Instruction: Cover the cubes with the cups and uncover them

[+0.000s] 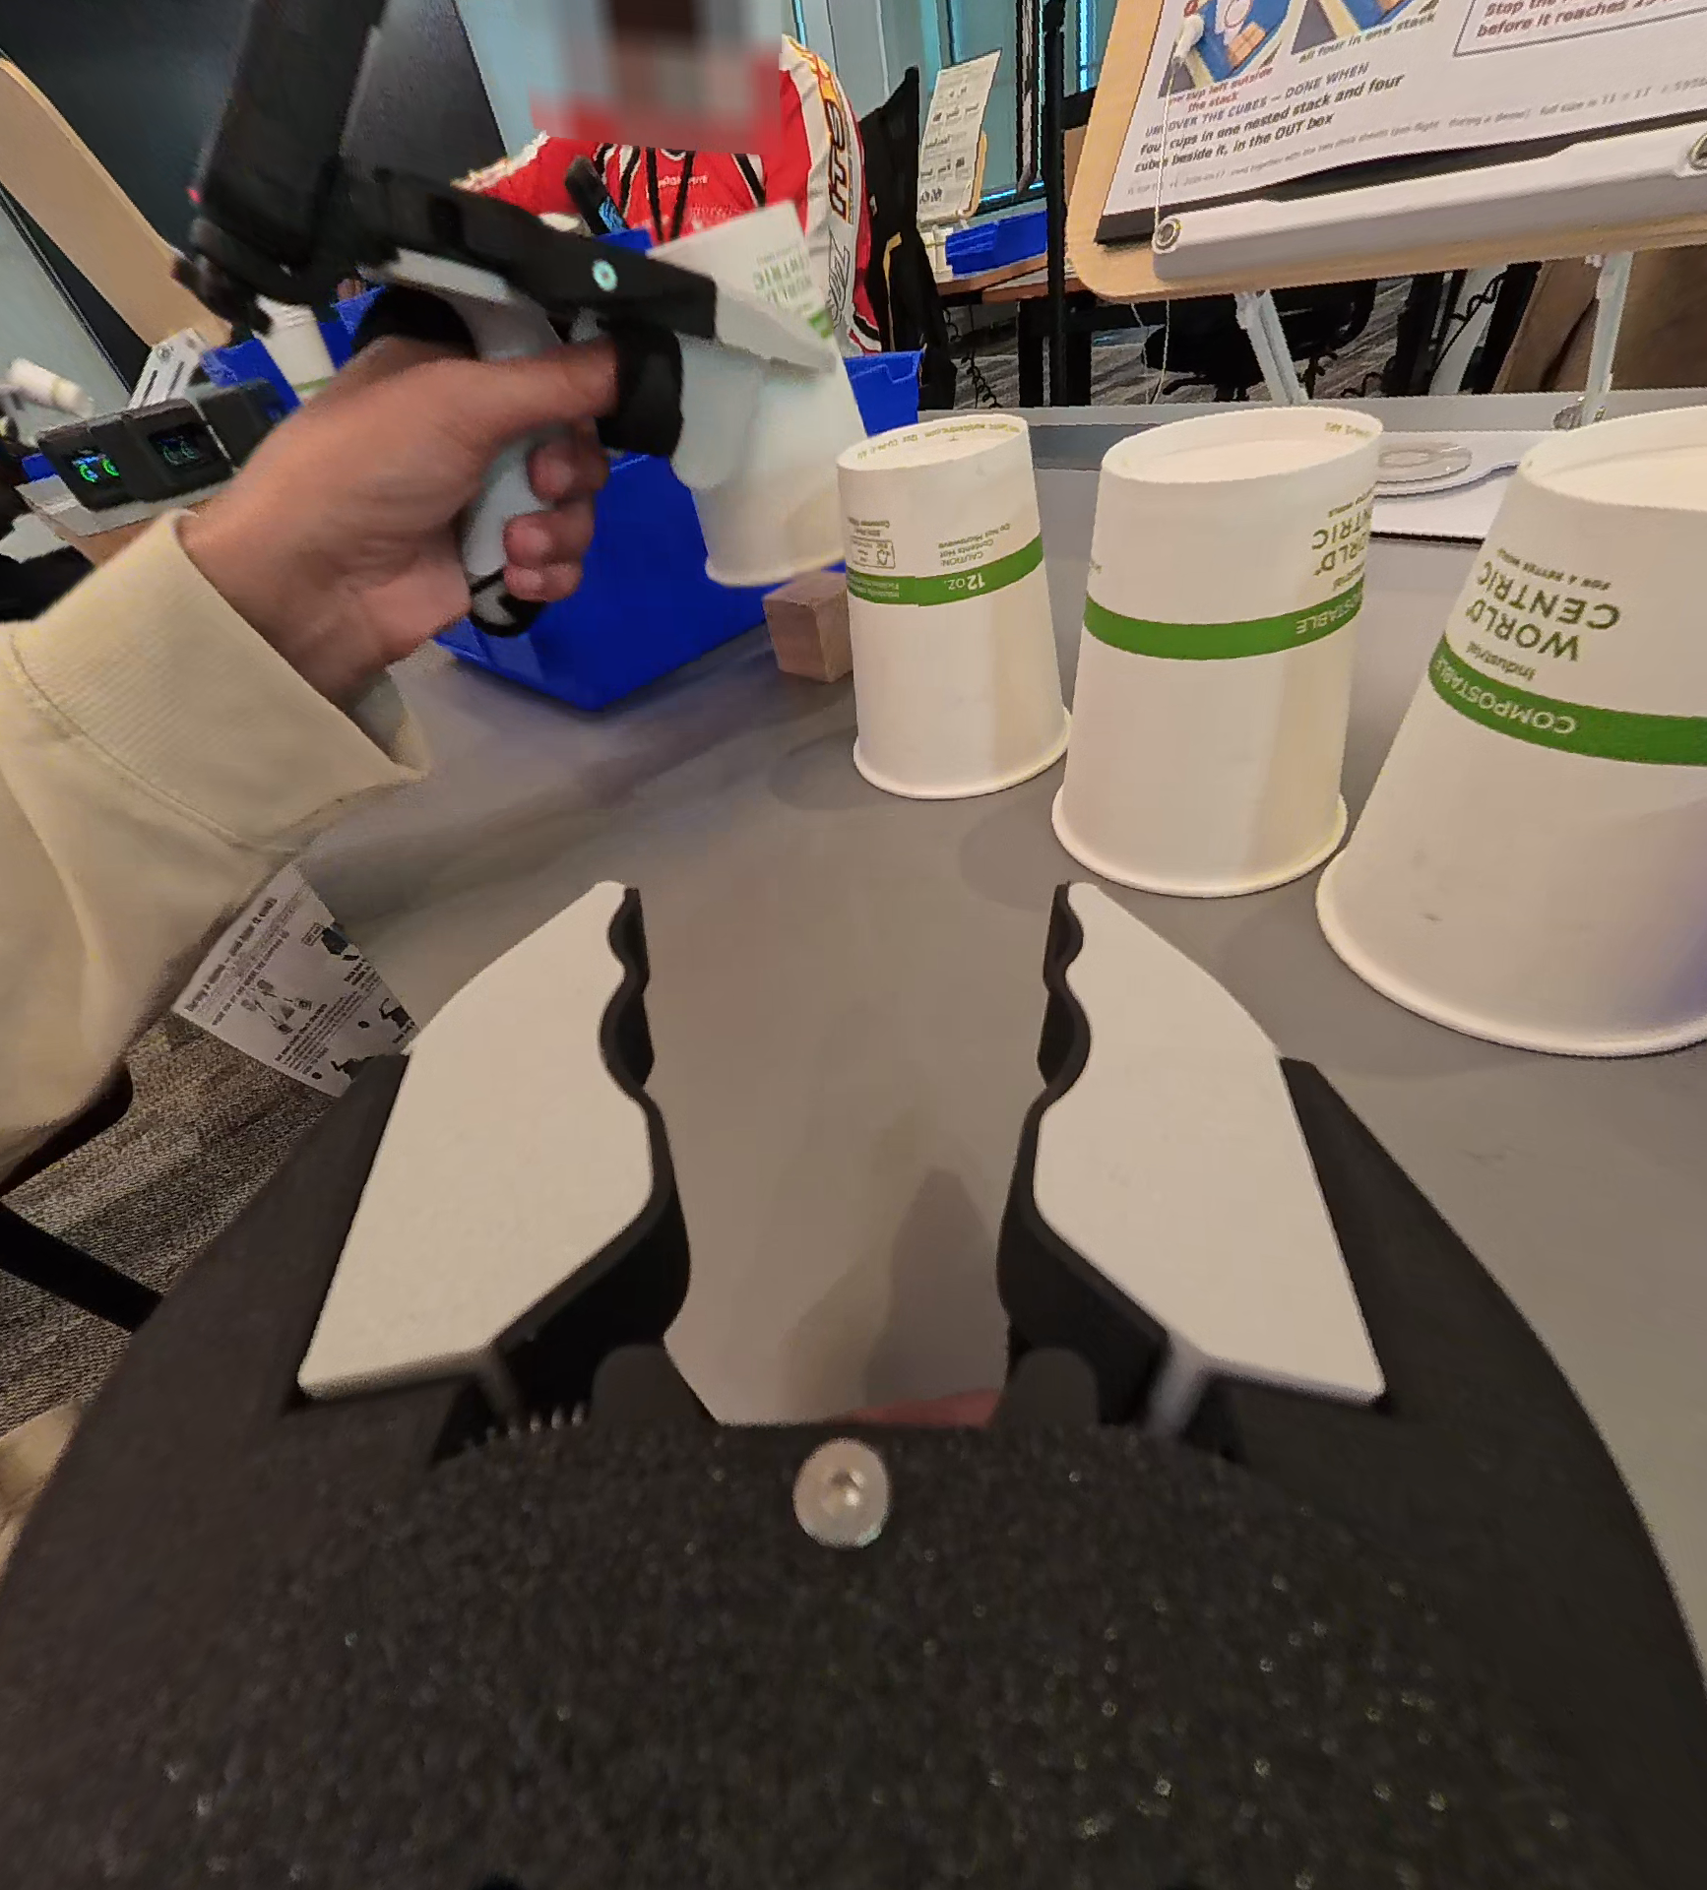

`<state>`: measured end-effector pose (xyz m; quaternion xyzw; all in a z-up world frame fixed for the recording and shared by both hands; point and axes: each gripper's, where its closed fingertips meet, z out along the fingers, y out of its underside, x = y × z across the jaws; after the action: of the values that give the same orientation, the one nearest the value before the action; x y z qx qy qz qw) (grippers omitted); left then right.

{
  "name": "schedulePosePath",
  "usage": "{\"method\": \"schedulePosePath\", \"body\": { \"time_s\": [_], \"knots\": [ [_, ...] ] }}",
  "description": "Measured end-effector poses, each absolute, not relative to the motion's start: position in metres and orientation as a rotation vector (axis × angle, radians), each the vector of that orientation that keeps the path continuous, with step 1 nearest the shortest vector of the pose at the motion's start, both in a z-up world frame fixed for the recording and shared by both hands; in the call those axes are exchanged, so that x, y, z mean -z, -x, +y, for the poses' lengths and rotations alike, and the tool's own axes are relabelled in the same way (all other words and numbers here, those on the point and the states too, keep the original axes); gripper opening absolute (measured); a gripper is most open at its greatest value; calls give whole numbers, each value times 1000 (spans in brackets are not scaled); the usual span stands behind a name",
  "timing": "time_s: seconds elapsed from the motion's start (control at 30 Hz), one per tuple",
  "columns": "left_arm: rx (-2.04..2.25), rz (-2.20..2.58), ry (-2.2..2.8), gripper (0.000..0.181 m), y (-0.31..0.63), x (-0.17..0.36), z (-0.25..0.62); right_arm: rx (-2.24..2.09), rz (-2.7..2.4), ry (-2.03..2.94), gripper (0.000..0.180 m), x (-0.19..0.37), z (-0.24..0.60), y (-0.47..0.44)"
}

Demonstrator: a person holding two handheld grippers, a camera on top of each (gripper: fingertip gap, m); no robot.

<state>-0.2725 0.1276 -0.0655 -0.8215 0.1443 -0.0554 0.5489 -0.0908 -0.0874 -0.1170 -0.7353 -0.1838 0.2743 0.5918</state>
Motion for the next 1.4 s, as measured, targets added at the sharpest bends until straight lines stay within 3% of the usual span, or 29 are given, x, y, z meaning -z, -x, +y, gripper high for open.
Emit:
{"method": "schedulePosePath", "body": {
  "time_s": [0.53,0.87,1.07,1.13,1.23,1.4],
  "knots": [
    [524,430,1799,81,253,10,91,-686,-433,1711,72,114,-88,95],
    [1423,751,1312,81,194,-55,-7,-1762,-137,1437,59,-9,-79,123],
    [1529,847,1214,81,167,-46,-33,-2277,91,1232,56,-36,-60,137],
    [1492,896,1224,81,157,-37,-39,-2346,129,1195,47,-36,-57,142],
    [1477,914,1241,81,149,-31,-42,-2361,176,1149,12,-30,-53,139],
    [1411,952,1358,90,152,-14,-41,-2277,163,1193,4,-22,-50,131]
  ]
}}
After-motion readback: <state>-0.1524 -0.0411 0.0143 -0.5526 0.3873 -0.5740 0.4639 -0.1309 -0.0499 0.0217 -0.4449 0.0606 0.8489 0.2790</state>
